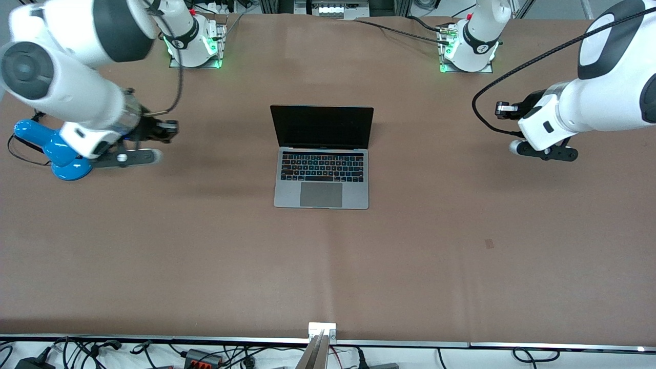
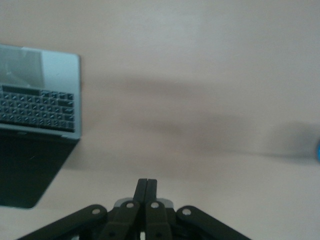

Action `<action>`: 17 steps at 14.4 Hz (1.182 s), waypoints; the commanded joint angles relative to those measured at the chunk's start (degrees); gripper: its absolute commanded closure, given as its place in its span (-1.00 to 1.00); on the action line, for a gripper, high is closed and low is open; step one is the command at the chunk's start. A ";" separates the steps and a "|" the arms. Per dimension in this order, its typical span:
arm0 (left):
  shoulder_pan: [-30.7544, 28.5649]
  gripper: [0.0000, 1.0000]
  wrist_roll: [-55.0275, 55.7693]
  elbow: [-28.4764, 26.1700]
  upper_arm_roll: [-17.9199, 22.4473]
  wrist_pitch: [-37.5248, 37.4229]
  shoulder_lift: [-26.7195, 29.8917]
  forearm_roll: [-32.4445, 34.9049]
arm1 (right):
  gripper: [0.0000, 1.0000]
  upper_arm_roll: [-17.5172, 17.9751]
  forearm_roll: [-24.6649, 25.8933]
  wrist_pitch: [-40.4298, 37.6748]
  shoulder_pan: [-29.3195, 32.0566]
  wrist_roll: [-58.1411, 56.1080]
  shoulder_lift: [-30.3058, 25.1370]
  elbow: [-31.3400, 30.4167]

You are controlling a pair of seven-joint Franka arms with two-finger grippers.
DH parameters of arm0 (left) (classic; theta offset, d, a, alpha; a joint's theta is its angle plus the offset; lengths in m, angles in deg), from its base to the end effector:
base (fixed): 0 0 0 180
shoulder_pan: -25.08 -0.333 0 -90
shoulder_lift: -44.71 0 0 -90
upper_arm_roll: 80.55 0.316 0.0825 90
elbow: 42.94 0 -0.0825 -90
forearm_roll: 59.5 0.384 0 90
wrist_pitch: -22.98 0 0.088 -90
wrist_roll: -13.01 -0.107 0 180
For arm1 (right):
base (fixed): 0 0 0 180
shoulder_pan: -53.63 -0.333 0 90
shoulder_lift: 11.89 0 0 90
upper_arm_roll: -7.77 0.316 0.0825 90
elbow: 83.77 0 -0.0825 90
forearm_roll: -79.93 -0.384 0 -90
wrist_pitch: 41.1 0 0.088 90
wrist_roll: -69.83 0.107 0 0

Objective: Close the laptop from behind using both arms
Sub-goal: 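Move the right gripper toward the laptop while the left gripper approaches too, then raise both grippers behind the laptop screen and reach over its back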

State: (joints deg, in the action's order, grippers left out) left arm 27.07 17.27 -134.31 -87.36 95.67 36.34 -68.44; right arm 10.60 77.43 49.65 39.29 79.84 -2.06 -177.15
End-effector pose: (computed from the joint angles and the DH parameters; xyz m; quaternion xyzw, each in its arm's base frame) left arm 0.5409 -0.1000 0.5171 0.9677 -0.0449 -0.2409 0.0593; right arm 0.5636 0.1771 0.4996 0.9920 0.0595 -0.1114 0.0003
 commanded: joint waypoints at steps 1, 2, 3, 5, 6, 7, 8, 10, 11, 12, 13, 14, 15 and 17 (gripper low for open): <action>0.12 0.98 0.48 -0.38 -0.66 -2.73 -0.07 -1.43 | 1.00 -0.37 -1.37 -0.22 -3.22 0.72 1.33 -0.14; 0.12 0.98 0.48 -0.99 -0.75 -2.99 0.01 -2.13 | 1.00 -0.46 -1.37 -0.40 -4.80 0.98 1.34 -0.14; 0.12 0.98 0.48 -1.78 -1.53 -4.04 0.01 -3.01 | 1.00 -0.46 -1.37 -0.49 -5.69 2.98 1.16 -0.05; 0.12 0.98 0.48 -3.36 -3.55 -4.40 0.19 -3.98 | 1.00 -0.37 -1.46 -1.97 -6.22 5.28 0.55 -0.05; 0.03 0.98 0.48 -4.76 -4.60 -4.31 0.45 -4.51 | 1.00 0.06 -1.55 -3.37 -7.01 5.46 0.28 0.12; -0.05 0.98 0.40 -6.26 -5.22 -3.88 0.72 -5.99 | 1.00 0.16 -2.59 -4.26 -7.54 6.59 0.02 0.04; -0.06 0.98 0.31 -7.75 -5.32 -3.26 1.07 -8.18 | 1.00 0.24 -4.95 -5.48 -7.72 7.91 0.02 0.04; -0.23 0.98 -0.22 -11.00 -5.32 -1.24 2.21 -11.45 | 1.00 0.42 -8.48 -6.55 -9.11 9.41 0.11 -0.05; -0.06 0.98 -0.22 -13.10 -5.49 0.16 3.34 -11.98 | 1.00 0.42 -8.58 -6.73 -11.22 11.68 0.45 -0.14; -0.06 0.98 -0.22 -15.39 -6.54 1.82 4.40 -12.42 | 1.00 0.42 -8.58 -6.64 -12.80 14.14 0.98 -0.31; -0.40 0.98 -0.40 -18.02 -7.68 3.49 5.71 -13.90 | 1.00 0.42 -8.67 -6.03 -15.25 16.69 1.59 -0.93; -0.49 0.98 -1.18 -20.05 -7.87 4.47 6.60 -16.09 | 1.00 0.33 -8.93 -5.85 -17.19 18.28 2.38 -1.37; -0.49 0.98 -3.10 -22.33 -7.95 5.44 7.48 -18.37 | 1.00 0.42 -9.19 -5.85 -18.87 19.34 3.61 -1.72; -0.32 0.98 -5.84 -25.59 -7.96 6.58 9.06 -19.54 | 1.00 0.33 -10.34 -4.02 -22.29 22.58 3.80 -3.73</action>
State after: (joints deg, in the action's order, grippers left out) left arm 27.37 15.03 -153.94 -95.18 100.00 40.80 -85.88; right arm 11.47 68.49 43.91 19.80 99.24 1.54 -178.85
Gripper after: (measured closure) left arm 0.987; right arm 0.991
